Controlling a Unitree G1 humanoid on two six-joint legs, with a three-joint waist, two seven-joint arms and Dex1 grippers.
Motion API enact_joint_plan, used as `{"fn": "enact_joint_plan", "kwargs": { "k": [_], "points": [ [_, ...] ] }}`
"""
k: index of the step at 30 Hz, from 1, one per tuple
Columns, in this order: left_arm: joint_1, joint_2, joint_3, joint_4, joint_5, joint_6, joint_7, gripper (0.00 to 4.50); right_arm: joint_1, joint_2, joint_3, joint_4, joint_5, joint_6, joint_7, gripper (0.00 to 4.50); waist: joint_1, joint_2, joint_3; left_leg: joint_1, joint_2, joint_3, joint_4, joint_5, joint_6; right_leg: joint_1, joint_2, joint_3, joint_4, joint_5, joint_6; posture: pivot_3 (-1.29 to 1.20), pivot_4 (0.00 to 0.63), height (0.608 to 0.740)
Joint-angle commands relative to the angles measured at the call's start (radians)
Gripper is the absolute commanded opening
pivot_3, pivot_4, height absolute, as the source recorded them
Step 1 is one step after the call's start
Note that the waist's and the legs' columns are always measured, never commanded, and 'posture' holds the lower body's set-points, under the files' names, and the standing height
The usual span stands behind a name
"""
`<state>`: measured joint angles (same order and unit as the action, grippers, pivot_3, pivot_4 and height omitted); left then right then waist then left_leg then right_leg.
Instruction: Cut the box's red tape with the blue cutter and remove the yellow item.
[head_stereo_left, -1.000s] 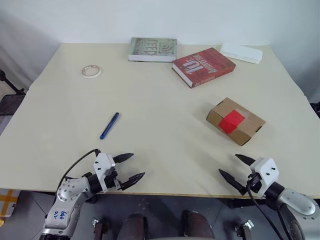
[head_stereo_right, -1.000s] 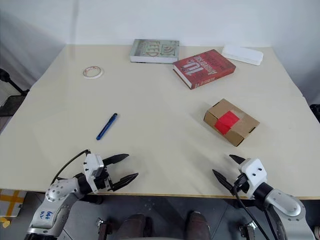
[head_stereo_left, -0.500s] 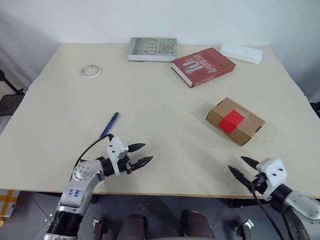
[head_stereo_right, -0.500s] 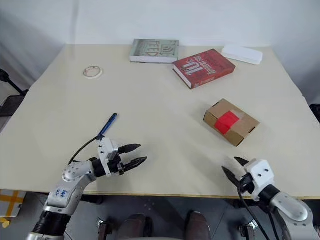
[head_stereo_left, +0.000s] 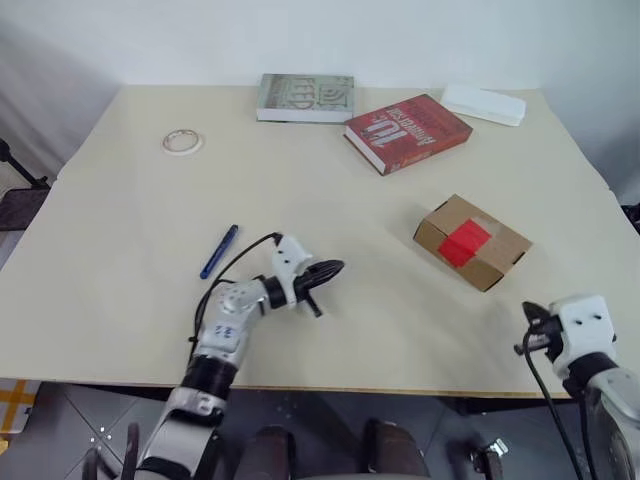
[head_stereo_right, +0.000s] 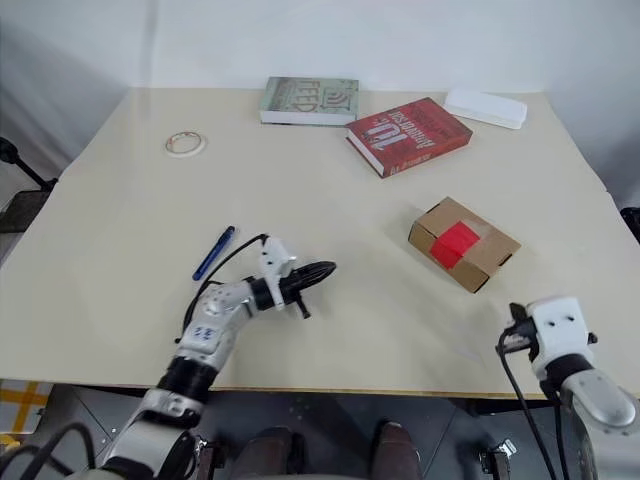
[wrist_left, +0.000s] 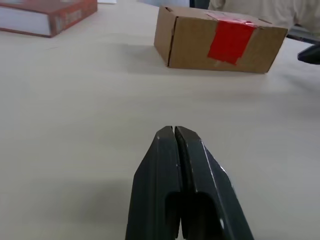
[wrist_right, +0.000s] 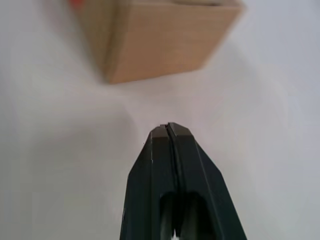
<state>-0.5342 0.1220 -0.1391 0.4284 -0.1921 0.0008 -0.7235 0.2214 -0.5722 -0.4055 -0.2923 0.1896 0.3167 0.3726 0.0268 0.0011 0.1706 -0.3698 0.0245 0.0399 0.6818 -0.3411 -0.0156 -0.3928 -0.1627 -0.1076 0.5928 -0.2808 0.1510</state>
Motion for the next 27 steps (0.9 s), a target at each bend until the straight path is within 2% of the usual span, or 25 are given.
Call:
{"fn": "enact_joint_plan", "kwargs": {
  "k": [1, 6, 10, 13, 16, 20, 23, 27],
  "points": [
    [-0.063, -0.073, -0.032, 0.1, 0.03, -0.077, 0.0, 0.03, -0.116, -0.035, -0.018, 0.102, -0.047, 0.003, -0.056, 0.0, -0.001, 0.0, 0.0, 0.0, 0.0, 0.0, 0.0, 0.0, 0.0, 0.0, 0.0, 0.0, 0.0, 0.0, 0.0, 0.0, 0.15, 0.74],
    [-0.132, -0.171, -0.051, 0.191, 0.043, -0.115, -0.011, 0.03, -0.357, -0.111, 0.028, 0.33, -0.109, 0.008, -0.078, 0.0, -0.003, 0.0, 0.0, 0.0, 0.0, 0.002, 0.0, 0.0, 0.0, -0.001, 0.0, 0.0, -0.001, 0.0, 0.001, 0.0, 0.15, 0.74],
    [-0.163, -0.216, -0.059, 0.223, 0.05, -0.121, -0.009, 0.03, -0.597, -0.18, 0.116, 0.609, -0.173, -0.069, -0.057, 0.0, -0.007, 0.001, 0.0, 0.0, 0.0, 0.003, 0.0, 0.0, 0.0, -0.001, 0.0, 0.0, -0.001, 0.001, 0.001, 0.0, 0.15, 0.74],
    [-0.18, -0.24, -0.07, 0.234, 0.059, -0.11, -0.009, 0.03, -0.774, -0.169, 0.162, 0.782, -0.164, -0.142, -0.004, 0.0, -0.007, 0.001, 0.0, 0.0, 0.0, 0.003, 0.0, 0.0, 0.001, -0.001, 0.0, 0.001, -0.001, 0.001, 0.001, 0.0, 0.15, 0.74],
    [-0.194, -0.254, -0.061, 0.251, 0.062, -0.122, 0.007, 0.03, -0.864, -0.157, 0.211, 0.866, -0.161, -0.168, 0.07, 0.0, -0.007, 0.001, 0.0, 0.0, 0.0, 0.004, -0.001, 0.0, 0.001, -0.002, 0.0, 0.0, -0.001, 0.001, 0.002, 0.0, 0.15, 0.74],
    [-0.228, -0.258, -0.032, 0.279, 0.059, -0.127, 0.052, 0.03, -0.857, -0.194, 0.338, 0.729, -0.149, 0.021, 0.295, 0.0, -0.001, 0.001, 0.0, -0.001, 0.0, 0.003, -0.001, 0.0, 0.001, -0.002, 0.0, 0.0, -0.002, 0.002, 0.004, 0.0, 0.15, 0.74],
    [-0.254, -0.254, -0.017, 0.309, 0.066, -0.146, 0.08, 0.03, -0.762, -0.199, 0.33, 0.5, -0.07, 0.144, 0.377, 0.0, 0.002, 0.001, 0.0, -0.003, 0.0, 0.003, -0.001, 0.0, 0.001, -0.002, 0.0, -0.001, -0.003, 0.003, 0.005, 0.0, 0.15, 0.74],
    [-0.281, -0.258, -0.001, 0.345, 0.07, -0.162, 0.103, 0.03, -0.682, -0.208, 0.328, 0.307, -0.023, 0.287, 0.409, 0.0, 0.001, 0.001, 0.0, -0.004, 0.0, 0.002, 0.0, 0.0, 0.001, -0.002, 0.0, -0.002, -0.004, 0.003, 0.005, 0.0, 0.15, 0.74]
  ]
}}
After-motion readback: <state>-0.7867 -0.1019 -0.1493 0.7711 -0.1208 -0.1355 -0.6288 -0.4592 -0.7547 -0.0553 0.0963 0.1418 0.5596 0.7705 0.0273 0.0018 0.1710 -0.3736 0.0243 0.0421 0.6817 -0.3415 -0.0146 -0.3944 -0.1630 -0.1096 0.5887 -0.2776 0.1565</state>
